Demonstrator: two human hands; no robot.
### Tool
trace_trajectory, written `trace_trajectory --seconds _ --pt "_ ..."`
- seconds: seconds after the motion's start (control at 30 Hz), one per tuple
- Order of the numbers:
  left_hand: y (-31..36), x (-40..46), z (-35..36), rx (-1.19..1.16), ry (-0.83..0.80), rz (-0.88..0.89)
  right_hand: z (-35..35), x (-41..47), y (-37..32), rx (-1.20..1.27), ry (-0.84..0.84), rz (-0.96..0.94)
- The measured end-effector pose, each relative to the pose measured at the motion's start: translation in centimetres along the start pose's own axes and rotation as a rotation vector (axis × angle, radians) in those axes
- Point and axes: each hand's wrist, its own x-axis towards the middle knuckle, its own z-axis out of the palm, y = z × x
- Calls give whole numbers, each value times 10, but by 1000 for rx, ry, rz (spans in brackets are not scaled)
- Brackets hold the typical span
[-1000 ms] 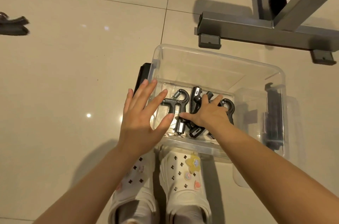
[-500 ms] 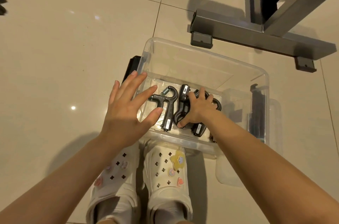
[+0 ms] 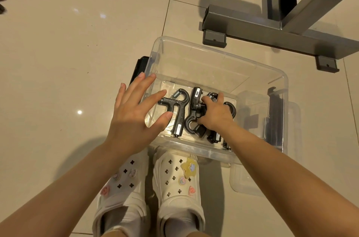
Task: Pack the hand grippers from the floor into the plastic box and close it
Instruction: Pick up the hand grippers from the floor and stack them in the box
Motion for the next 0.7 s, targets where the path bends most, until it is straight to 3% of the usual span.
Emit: trace_trajectory --seconds 0.23,0.47,0.7 --pt "-1 1 0 6 -6 8 -17 -1 30 -17 47 50" --pt "0 0 1 22 -2 21 -21 -6 40 -480 25 -13" --pt "0 0 0 17 4 23 -25 -2 43 -391 -70 -16"
